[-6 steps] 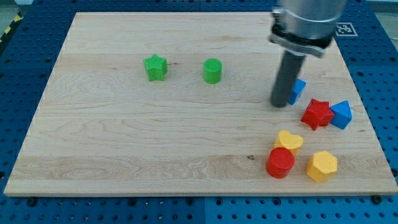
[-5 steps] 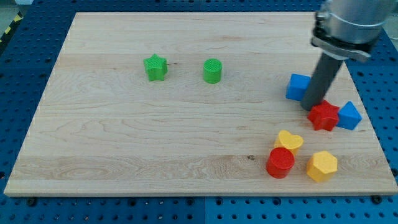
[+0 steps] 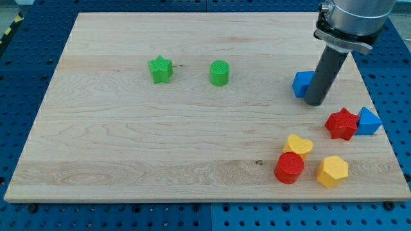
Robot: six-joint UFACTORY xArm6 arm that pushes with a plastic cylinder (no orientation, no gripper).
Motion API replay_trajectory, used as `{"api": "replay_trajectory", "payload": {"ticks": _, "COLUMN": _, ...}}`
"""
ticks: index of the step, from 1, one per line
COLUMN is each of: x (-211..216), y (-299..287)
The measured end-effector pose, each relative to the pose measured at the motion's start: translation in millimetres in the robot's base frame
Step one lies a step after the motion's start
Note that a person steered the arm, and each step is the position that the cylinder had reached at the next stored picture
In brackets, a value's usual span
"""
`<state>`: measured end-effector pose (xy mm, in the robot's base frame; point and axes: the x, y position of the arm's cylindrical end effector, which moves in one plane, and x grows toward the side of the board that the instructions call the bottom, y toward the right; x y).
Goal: Slide blue cube towards green circle
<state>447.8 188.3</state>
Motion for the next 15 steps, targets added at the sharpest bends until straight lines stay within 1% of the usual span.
{"api": "replay_trajectory", "payload": {"ticks": 2, "x": -4, "y": 0}}
{"api": "replay_trajectory", "payload": {"ticks": 4, "x": -21, "y": -12}}
{"api": "replay_trajectory", "payload": {"ticks": 5, "x": -21, "y": -12}}
{"api": "replay_trajectory", "payload": {"ticks": 7, "x": -24, "y": 36}}
{"api": "replay_trajectory", "payload": {"ticks": 9, "x": -52, "y": 39}}
{"api": "replay_trajectory", "payload": {"ticks": 10, "x": -52, "y": 39}}
{"api": "replay_trajectory", "payload": {"ticks": 11, "x": -52, "y": 34}}
{"api": "replay_trajectory", "payload": {"ticks": 15, "x": -57, "y": -49}}
